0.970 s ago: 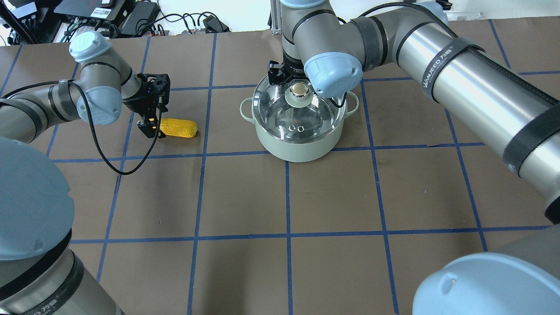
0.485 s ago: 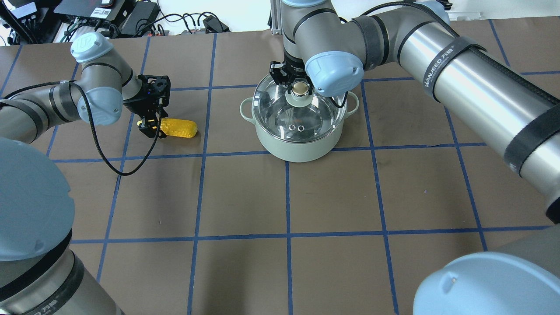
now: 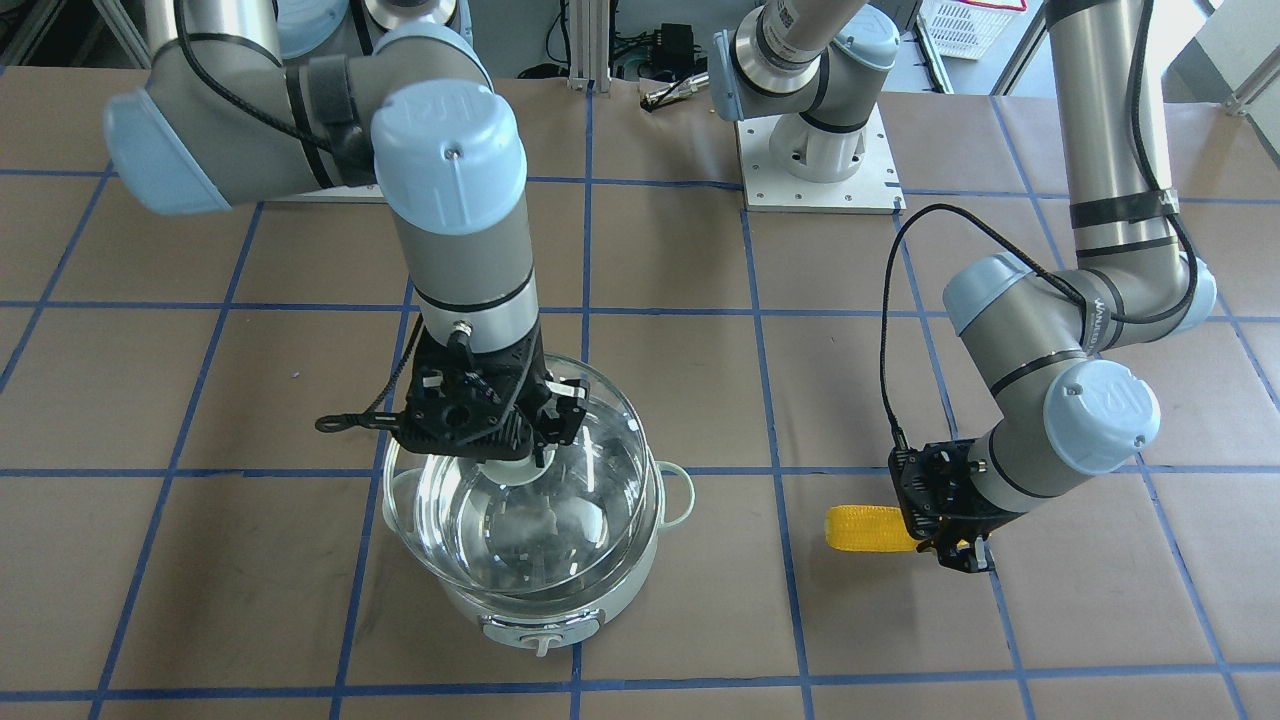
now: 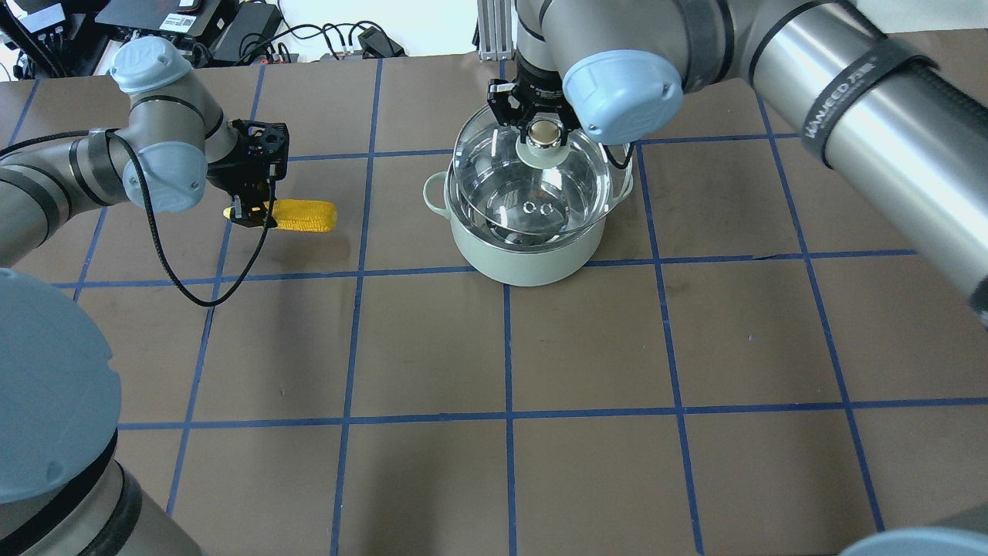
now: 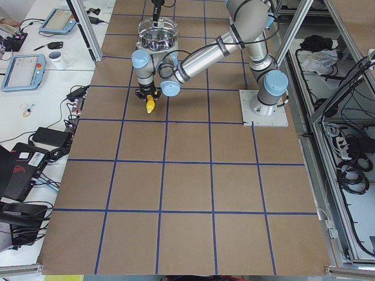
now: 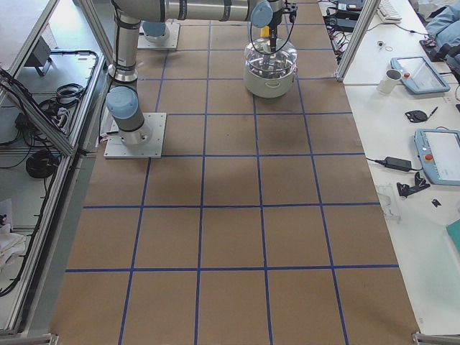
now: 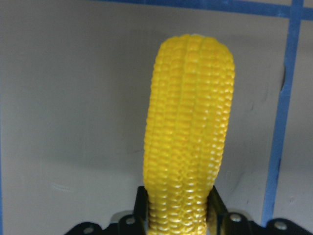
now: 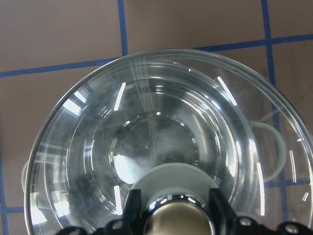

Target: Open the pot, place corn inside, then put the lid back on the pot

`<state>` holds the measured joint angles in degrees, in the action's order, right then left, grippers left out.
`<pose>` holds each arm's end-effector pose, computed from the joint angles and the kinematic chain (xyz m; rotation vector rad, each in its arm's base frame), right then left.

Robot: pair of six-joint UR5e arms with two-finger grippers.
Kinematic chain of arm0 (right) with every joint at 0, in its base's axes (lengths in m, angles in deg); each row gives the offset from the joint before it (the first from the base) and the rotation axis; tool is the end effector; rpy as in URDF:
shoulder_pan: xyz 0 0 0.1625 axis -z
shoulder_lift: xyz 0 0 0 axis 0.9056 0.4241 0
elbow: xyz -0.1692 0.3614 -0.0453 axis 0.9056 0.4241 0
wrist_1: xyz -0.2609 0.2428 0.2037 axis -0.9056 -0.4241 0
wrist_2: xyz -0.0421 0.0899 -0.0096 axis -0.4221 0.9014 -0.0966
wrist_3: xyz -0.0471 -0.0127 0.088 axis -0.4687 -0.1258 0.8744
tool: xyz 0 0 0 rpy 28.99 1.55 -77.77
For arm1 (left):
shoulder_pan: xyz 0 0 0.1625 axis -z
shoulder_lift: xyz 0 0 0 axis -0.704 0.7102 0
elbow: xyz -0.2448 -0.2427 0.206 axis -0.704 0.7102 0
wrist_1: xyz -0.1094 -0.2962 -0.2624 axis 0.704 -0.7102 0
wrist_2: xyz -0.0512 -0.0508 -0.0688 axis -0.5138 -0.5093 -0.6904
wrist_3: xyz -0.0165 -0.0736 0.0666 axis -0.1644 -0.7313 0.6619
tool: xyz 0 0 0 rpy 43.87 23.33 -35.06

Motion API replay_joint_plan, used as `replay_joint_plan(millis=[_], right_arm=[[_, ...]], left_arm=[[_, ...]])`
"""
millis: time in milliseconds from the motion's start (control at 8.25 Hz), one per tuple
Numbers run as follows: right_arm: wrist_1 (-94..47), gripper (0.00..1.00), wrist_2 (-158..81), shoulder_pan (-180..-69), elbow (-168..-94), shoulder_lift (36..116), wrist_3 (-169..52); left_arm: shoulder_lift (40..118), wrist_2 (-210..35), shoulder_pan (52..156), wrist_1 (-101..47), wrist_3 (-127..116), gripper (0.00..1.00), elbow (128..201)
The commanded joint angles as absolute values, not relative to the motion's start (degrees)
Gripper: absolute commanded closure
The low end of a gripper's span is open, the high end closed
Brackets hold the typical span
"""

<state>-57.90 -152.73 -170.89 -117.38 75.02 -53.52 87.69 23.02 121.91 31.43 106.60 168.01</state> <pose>0.3033 -0.5830 0.3824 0.1602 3.0904 -0.2671 0.0053 -0.6301 0.2010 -2.1070 -2.3079 0.0081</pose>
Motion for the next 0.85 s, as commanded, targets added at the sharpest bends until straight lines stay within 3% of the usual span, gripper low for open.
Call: replay_joint_plan(millis=[0,242,727], right_arm=[[-47.2,0.82,-151.5,-165.6,-117.5,83.1,-59.7],[-40.7,0.84,-151.7,-161.3,-118.9,88.7,-67.3],[-32.8,0.85,-151.6,-157.8,-119.8,93.5,-75.1]], left_arm=[[81.1,24.2,124.2,27.1,106.2,1.0,167.7],[76.0,23.8,127.8,23.8,104.9,1.0,167.6],[73.8,15.7,137.7,24.7,91.1,1.0,167.4]])
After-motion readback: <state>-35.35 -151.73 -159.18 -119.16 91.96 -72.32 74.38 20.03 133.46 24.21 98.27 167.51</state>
